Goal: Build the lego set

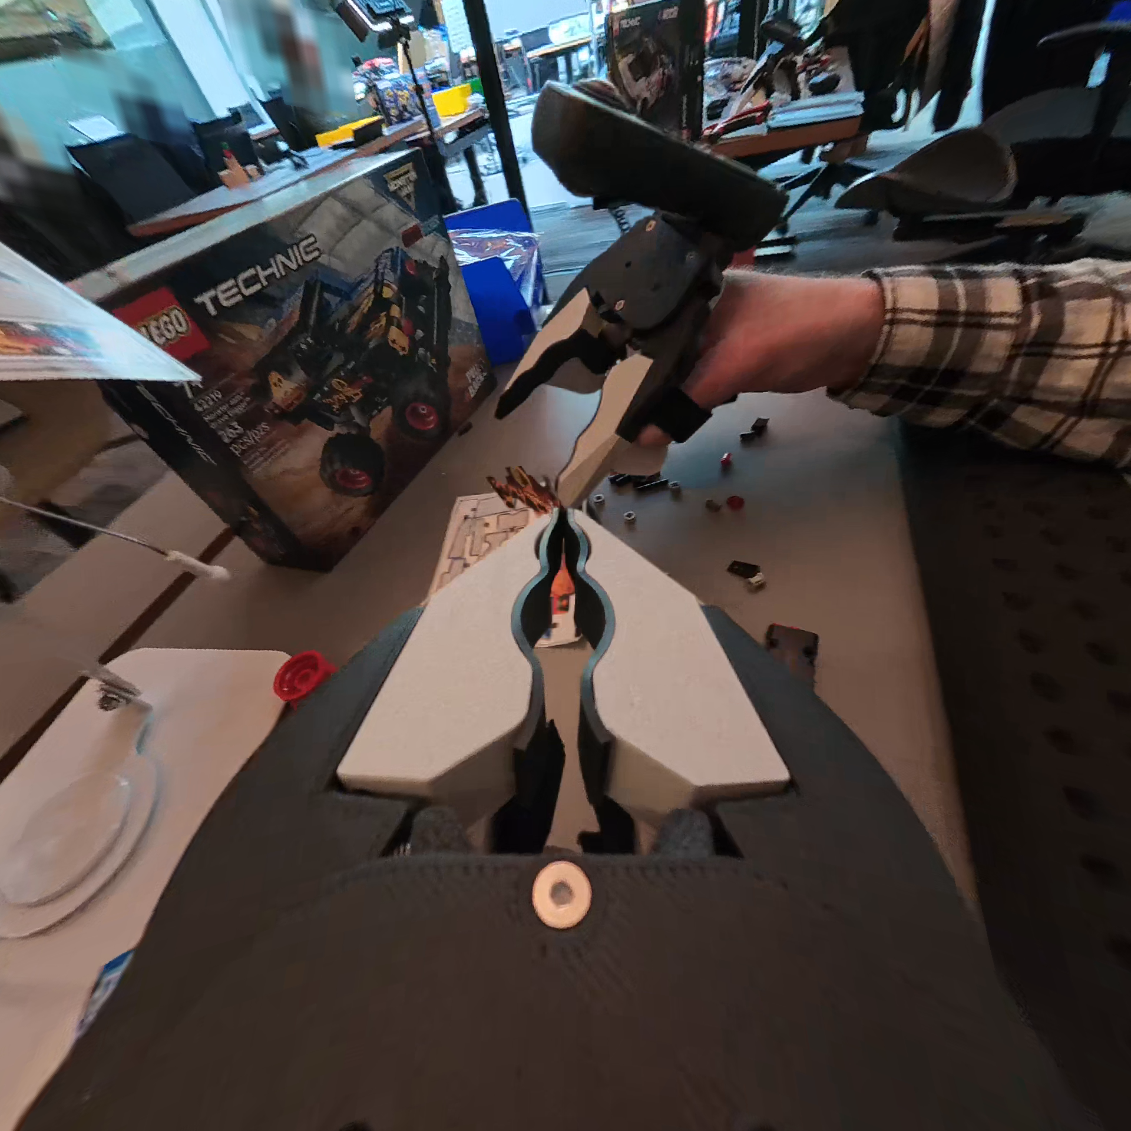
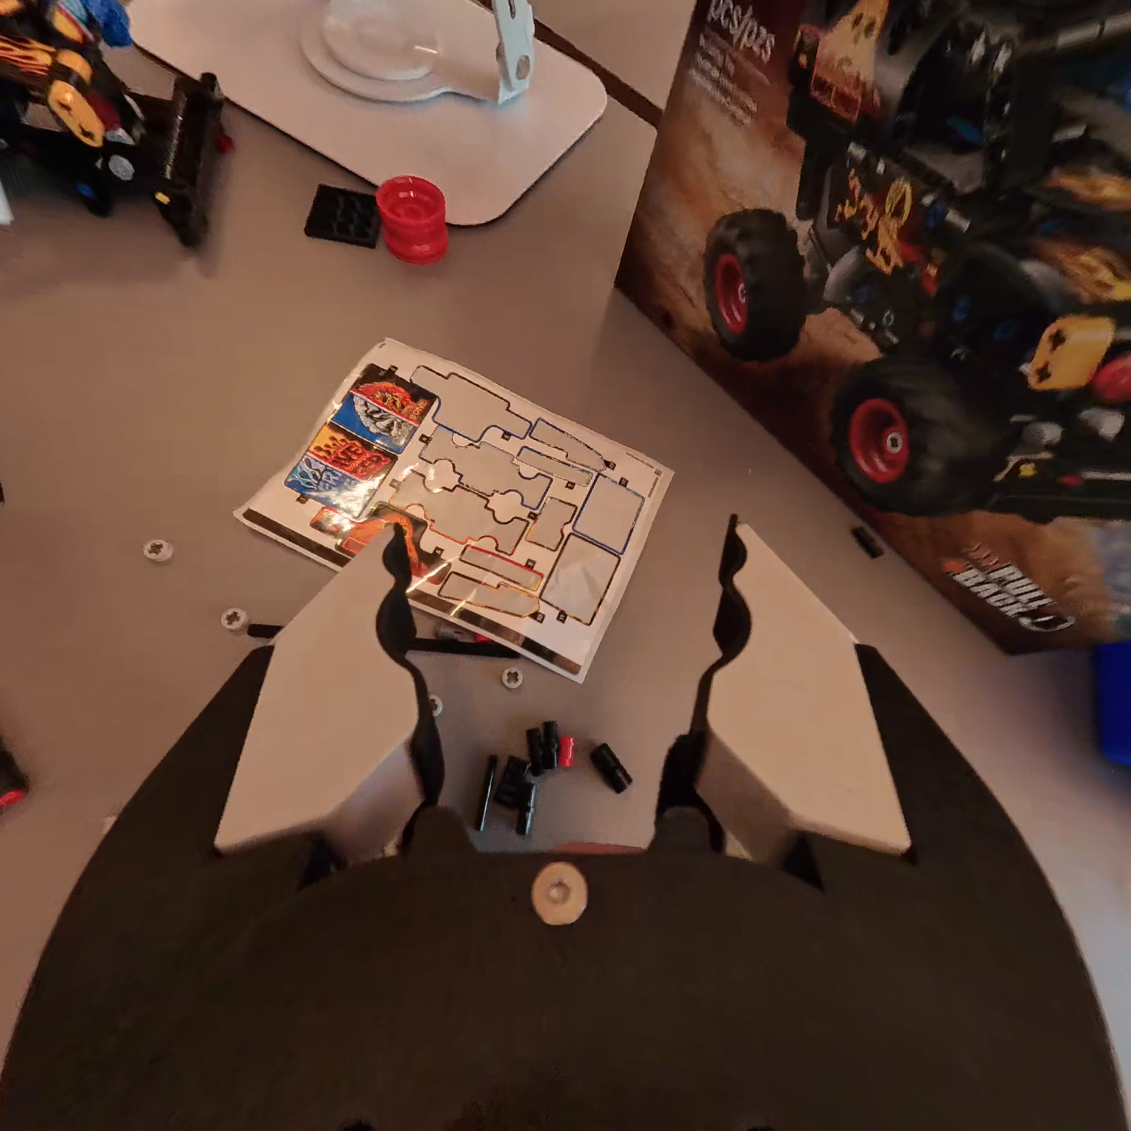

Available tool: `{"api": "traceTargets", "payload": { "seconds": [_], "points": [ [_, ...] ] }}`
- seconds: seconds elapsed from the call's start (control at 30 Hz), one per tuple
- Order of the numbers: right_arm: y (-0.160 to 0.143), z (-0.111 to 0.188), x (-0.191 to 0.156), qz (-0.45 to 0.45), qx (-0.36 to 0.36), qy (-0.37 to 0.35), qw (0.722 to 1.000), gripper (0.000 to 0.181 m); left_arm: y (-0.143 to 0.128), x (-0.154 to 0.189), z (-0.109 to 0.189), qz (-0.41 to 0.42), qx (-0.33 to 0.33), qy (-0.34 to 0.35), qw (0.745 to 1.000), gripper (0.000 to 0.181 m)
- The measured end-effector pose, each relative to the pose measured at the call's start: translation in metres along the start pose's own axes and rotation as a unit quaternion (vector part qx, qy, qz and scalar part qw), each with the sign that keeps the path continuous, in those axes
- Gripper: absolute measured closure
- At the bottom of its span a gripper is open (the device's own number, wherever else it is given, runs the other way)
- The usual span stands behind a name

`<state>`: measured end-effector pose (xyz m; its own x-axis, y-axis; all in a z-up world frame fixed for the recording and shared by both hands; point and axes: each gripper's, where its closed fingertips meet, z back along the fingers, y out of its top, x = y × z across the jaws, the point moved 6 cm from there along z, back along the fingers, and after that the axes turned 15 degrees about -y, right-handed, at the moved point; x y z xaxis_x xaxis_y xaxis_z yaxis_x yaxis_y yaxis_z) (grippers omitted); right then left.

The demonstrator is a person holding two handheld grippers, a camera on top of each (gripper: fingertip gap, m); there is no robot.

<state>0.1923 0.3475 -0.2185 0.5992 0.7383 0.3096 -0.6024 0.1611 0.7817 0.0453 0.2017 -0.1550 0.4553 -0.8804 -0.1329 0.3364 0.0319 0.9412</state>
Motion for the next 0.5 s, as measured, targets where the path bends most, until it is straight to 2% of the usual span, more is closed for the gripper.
{"api": "traceTargets", "payload": {
  "seconds": [0.1, 0.17, 0.23, 0.33, 0.5],
  "points": [
    [0.013, 0.016, -0.001, -0.013, 0.051, 0.017, 0.998, 0.108, 0.003, 0.004, -0.001, -0.08, -0.04, 0.06, 0.994, 0.181],
    [0.023, 0.031, -0.014, -0.049, 0.09, 0.095, 0.99, 0.131, 0.005, 0.009, -0.004, -0.148, -0.082, 0.1, 0.981, 0.181],
    [0.034, 0.047, -0.032, -0.103, 0.124, 0.193, 0.968, 0.142, 0.004, 0.015, -0.011, -0.211, -0.128, 0.134, 0.96, 0.181],
    [0.042, 0.062, -0.054, -0.16, 0.141, 0.297, 0.931, 0.15, 0.003, 0.021, -0.019, -0.257, -0.162, 0.158, 0.939, 0.181],
    [0.043, 0.068, -0.066, -0.228, 0.142, 0.369, 0.89, 0.15, 0.0, 0.022, -0.027, -0.319, -0.21, 0.199, 0.903, 0.181]
  ]
}}
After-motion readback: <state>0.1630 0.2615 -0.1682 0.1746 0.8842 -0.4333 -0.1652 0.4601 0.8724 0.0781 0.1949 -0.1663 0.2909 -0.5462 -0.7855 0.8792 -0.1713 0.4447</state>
